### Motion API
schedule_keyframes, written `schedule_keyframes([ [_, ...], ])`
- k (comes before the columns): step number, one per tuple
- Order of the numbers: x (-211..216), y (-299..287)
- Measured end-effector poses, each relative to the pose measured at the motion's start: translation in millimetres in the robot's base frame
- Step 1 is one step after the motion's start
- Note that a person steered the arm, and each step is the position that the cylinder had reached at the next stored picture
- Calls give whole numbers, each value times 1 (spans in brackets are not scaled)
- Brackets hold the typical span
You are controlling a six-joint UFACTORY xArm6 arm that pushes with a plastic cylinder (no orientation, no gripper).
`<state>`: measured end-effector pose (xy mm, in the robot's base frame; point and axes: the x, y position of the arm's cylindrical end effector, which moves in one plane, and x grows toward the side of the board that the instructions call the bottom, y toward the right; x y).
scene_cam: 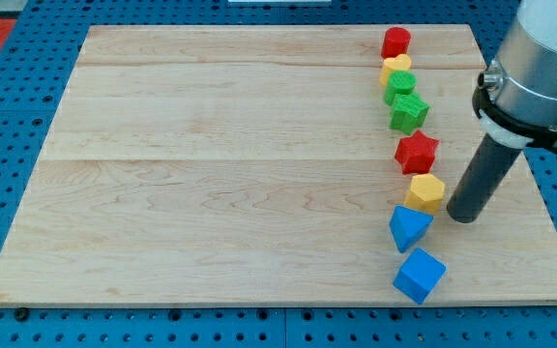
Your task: Move the red star slightly left
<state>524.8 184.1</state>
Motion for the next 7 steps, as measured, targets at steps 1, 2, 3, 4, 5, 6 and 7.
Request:
schedule_keyframes([
  [1,-2,-8],
  [2,-3,-9],
  [3,-18,13],
  [4,-54,54],
  [5,-61,51],
  [6,-61,39],
  [7,-63,24],
])
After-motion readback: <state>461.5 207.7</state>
